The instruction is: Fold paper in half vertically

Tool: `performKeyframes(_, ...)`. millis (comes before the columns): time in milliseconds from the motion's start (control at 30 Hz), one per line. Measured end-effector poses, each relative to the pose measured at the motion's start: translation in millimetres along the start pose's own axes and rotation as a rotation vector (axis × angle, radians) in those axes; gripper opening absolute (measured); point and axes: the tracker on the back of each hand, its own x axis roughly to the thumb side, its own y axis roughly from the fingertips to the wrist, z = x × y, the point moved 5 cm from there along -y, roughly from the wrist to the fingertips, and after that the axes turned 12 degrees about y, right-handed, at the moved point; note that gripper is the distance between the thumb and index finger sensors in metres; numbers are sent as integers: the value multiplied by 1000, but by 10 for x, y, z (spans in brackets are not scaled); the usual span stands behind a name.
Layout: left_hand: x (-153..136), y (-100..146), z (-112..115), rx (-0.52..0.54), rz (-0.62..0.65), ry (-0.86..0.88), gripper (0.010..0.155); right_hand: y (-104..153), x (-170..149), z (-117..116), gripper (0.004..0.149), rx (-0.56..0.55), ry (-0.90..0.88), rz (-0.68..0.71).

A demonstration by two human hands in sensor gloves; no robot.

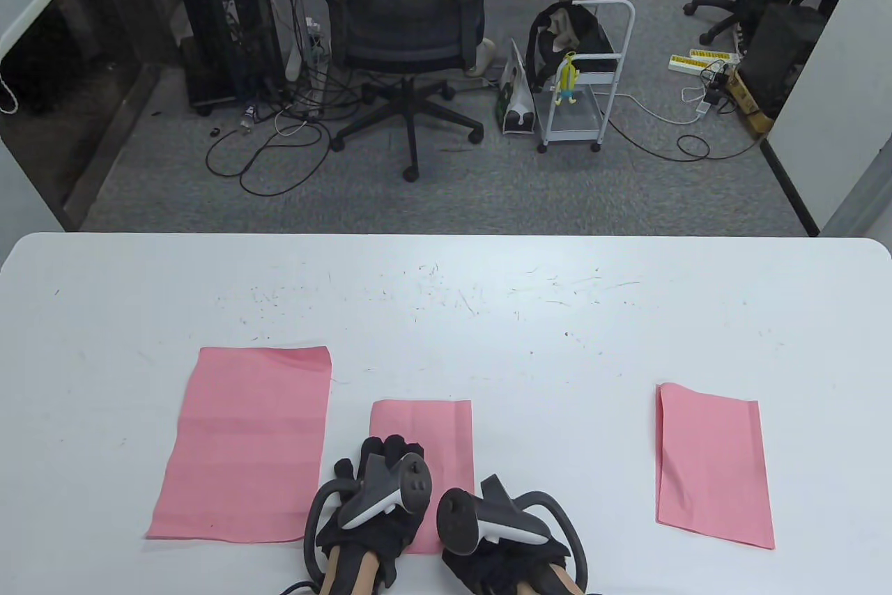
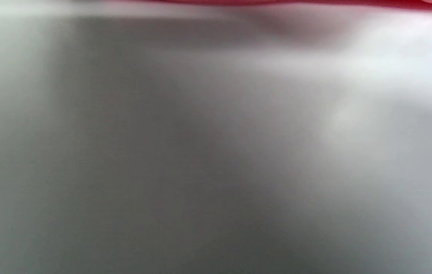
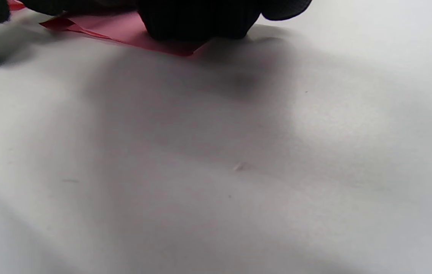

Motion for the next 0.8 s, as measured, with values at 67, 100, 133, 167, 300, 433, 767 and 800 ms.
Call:
performKeyframes(67,1,0,1,1,0,-1,72,2,-45,32,53,27,-28,8)
performKeyframes(100,2,0,1,1,0,-1,72,-3,-91,67,53,23,-63,3)
performKeyframes(133,2,-1,1,0,0,-1,72,-16,-152,106,53,17,-111,-8)
performKeyframes(167,2,0,2,0,0,-1,72,-31,-228,151,54,5,-160,-28)
performKeyframes(300,4,0,3,-1,1,1,73,-114,-625,337,58,-65,-349,-199)
performKeyframes(433,4,-1,4,-1,1,1,73,-257,-857,329,63,-73,-508,-330)
performKeyframes(767,5,-1,8,-1,4,6,72,-603,-878,-3,71,-50,-471,-440)
performKeyframes(800,5,0,8,1,5,6,72,-606,-872,-5,72,-40,-424,-441)
